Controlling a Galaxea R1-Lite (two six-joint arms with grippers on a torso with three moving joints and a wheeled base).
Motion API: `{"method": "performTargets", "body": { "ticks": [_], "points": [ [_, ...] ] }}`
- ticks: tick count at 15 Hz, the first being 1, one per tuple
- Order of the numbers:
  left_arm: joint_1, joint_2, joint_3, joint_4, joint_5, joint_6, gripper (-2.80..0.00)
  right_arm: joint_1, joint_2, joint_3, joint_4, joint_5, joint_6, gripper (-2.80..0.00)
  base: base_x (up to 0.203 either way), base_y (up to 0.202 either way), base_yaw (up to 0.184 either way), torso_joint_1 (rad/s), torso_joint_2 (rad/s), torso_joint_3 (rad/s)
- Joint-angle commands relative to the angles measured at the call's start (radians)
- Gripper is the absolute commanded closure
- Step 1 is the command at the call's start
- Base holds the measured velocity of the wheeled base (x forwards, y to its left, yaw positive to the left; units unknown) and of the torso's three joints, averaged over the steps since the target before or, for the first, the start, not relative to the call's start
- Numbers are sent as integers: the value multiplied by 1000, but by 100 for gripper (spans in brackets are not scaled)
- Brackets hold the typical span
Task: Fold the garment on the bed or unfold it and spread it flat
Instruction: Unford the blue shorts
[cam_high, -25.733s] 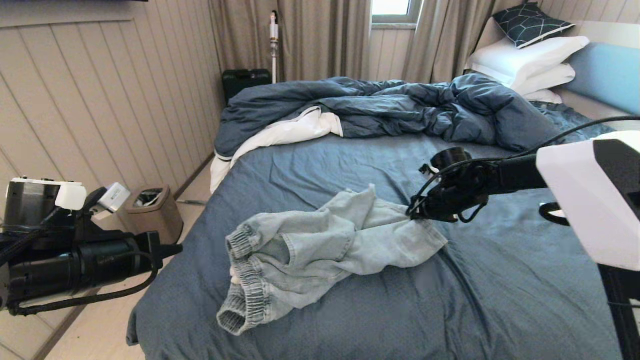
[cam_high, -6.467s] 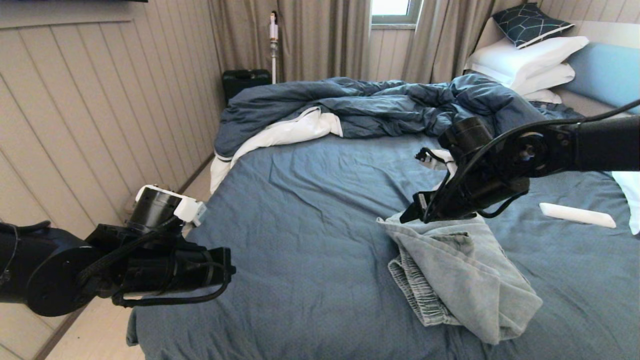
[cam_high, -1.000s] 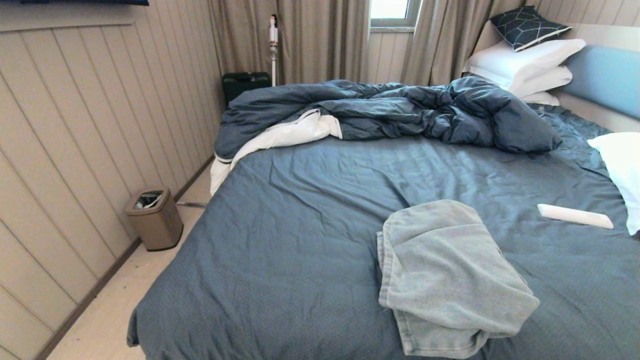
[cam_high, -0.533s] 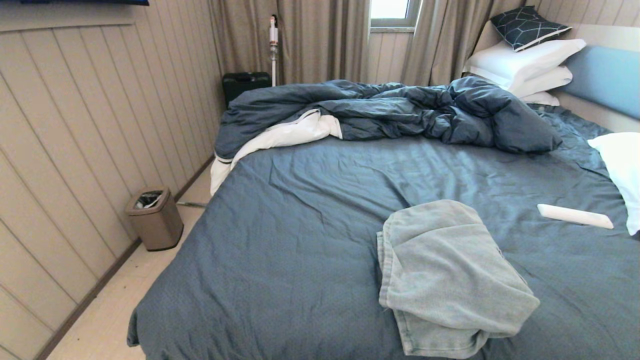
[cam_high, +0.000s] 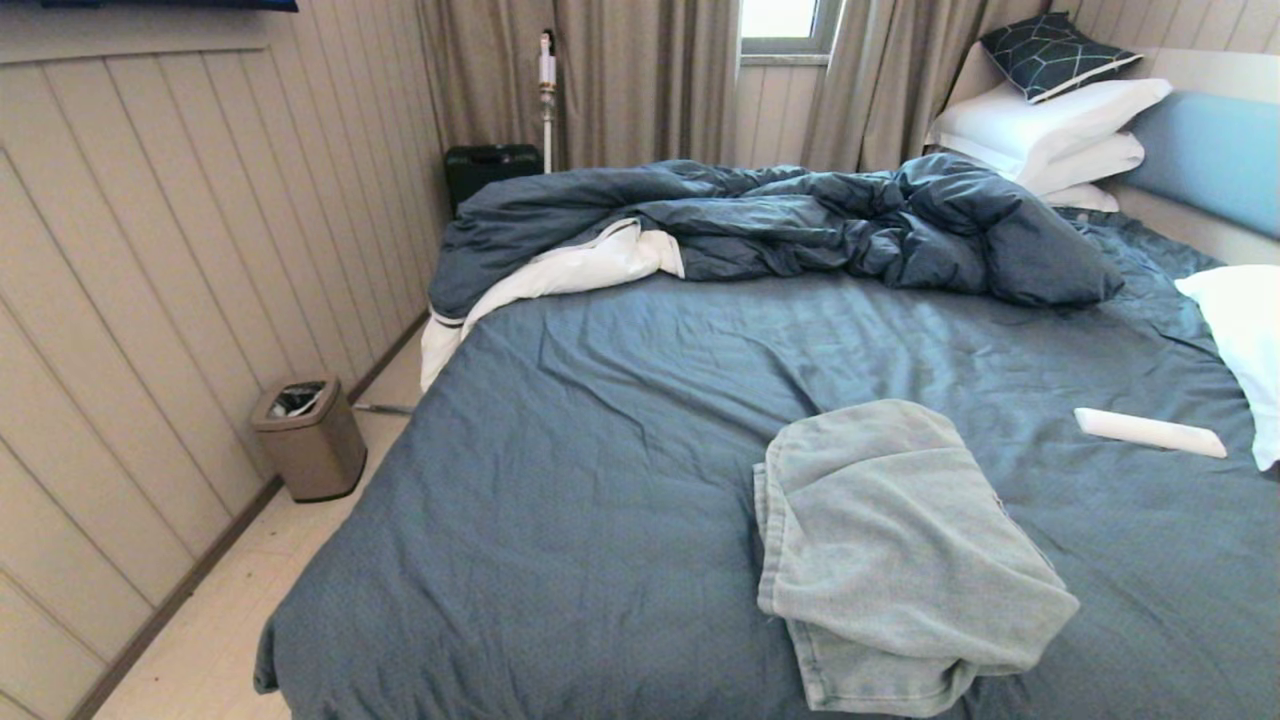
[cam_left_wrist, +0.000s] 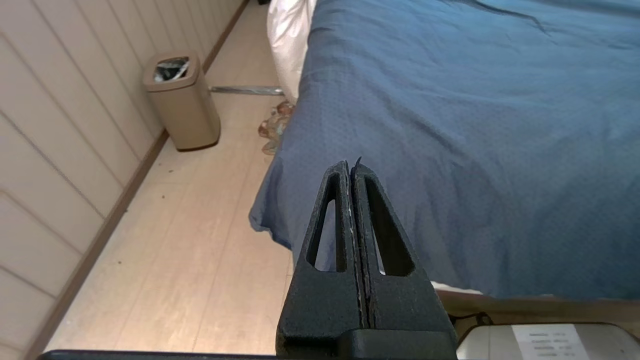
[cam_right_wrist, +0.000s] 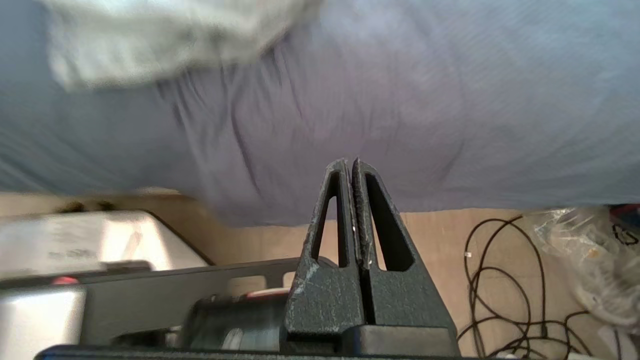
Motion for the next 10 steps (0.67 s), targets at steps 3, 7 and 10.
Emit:
{"method": "performTargets", "body": {
  "ticks": [3,7,10],
  "points": [
    [0,2,64,-189,10,-2,0,1,-112,376,-607,63,-52,0,0,0,0,0,0,0],
    [0,3,71,-173,9,2,0,3,-133,455,-693,193,-52,0,0,0,0,0,0,0],
    [0,2,71,-175,15,-29,0,0,-137,453,-700,168,47,0,0,0,0,0,0,0]
  ]
}}
